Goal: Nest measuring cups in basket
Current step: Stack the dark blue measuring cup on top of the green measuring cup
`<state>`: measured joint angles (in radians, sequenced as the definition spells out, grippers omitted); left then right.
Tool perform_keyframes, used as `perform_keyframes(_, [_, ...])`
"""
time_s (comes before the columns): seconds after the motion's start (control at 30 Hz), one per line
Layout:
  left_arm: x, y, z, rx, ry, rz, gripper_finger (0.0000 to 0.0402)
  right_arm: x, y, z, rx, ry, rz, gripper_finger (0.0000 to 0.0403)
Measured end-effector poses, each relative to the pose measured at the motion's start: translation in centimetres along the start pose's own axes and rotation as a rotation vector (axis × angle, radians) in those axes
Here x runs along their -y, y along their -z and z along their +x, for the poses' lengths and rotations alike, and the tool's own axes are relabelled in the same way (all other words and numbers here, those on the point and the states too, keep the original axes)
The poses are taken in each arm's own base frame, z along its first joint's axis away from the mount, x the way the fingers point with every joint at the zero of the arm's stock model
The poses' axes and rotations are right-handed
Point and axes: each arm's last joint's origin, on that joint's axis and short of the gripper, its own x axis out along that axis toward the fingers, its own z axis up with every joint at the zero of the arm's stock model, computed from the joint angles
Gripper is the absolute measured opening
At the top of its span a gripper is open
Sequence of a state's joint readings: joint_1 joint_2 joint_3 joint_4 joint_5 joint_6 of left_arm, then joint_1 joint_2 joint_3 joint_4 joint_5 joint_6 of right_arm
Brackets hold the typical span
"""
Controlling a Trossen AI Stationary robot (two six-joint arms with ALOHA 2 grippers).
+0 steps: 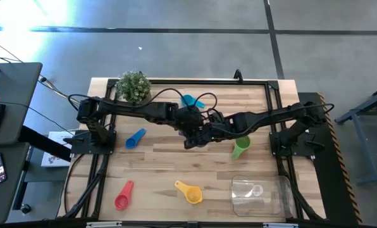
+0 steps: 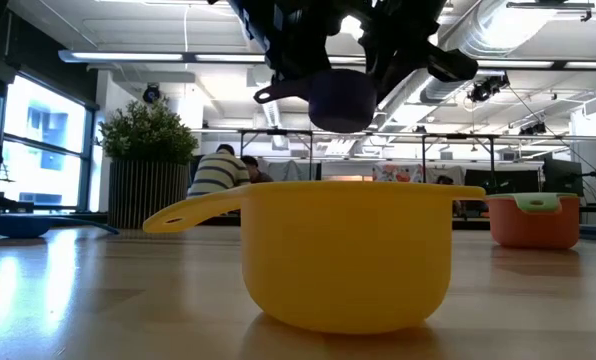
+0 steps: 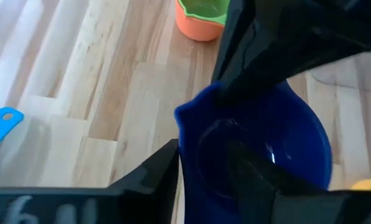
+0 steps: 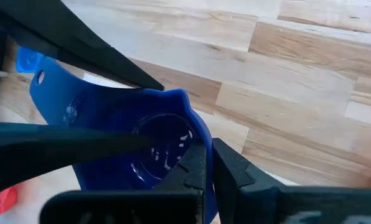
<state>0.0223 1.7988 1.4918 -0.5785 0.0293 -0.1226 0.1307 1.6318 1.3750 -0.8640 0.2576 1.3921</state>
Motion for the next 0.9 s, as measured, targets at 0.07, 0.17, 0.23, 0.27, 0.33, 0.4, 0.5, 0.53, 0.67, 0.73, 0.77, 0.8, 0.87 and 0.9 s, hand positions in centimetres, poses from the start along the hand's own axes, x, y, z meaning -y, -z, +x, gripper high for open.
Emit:
perform_keyframes(0.07, [0.0, 0.0, 0.0, -0.005, 0.018, 0.000, 0.0137, 0.1, 0.0, 0.0, -0.007, 0.014, -0.006, 0.0000])
perform_keyframes(0.17, [0.1, 0.0, 0.0, -0.010, 0.042, -0.001, 0.0149, 0.5, 0.1, 0.0, -0.015, 0.047, -0.016, 0.0000])
perform_keyframes(0.23, [0.1, 0.1, 0.0, -0.012, 0.047, -0.001, 0.0154, 0.7, 0.2, 0.0, -0.024, 0.068, -0.026, 0.0000])
perform_keyframes(0.27, [0.1, 0.1, 0.0, -0.016, 0.050, -0.001, 0.0156, 0.8, 0.2, 0.0, -0.032, 0.079, -0.034, 0.0000])
perform_keyframes(0.33, [0.1, 0.2, 0.0, -0.025, 0.052, -0.001, 0.0158, 1.0, 0.2, -0.1, -0.045, 0.098, -0.057, 0.0000])
perform_keyframes(0.4, [0.0, 0.3, -0.1, -0.036, 0.053, -0.004, 0.0158, 1.2, 0.3, -0.1, -0.057, 0.117, -0.073, 0.0000])
perform_keyframes(0.5, [-0.3, 0.3, -0.6, -0.047, 0.047, -0.010, 0.0159, 1.6, 0.4, -0.1, -0.083, 0.154, -0.107, 0.0000])
perform_keyframes(0.53, [-0.4, 0.3, -0.8, -0.041, 0.046, -0.010, 0.0159, 1.8, 0.4, -0.2, -0.089, 0.170, -0.118, 0.0000])
perform_keyframes(0.67, [-0.8, 0.1, -1.6, -0.024, 0.040, -0.017, 0.0159, 2.4, 0.4, -0.3, -0.131, 0.223, -0.189, 0.0000])
perform_keyframes(0.73, [-0.9, -0.1, -2.3, -0.004, 0.037, -0.021, 0.0159, 2.6, 0.1, -0.5, -0.146, 0.224, -0.228, 0.0000])
perform_keyframes(0.77, [-1.0, -0.2, -2.4, 0.004, 0.037, -0.021, 0.0159, 2.8, -0.2, -0.7, -0.155, 0.226, -0.252, 0.0000])
perform_keyframes(0.8, [-1.0, -0.3, -2.5, 0.011, 0.037, -0.021, 0.0159, 2.9, -0.5, -0.8, -0.159, 0.226, -0.278, 0.0000])
perform_keyframes(0.87, [-1.0, -0.2, -2.8, 0.002, 0.034, -0.022, 0.0159, 3.1, -1.2, -1.2, -0.163, 0.209, -0.337, 0.0000])
perform_keyframes(0.9, [-1.0, -0.2, -2.9, 0.011, 0.036, -0.022, 0.0159, 3.3, -1.6, -1.4, -0.165, 0.199, -0.372, 0.0000])
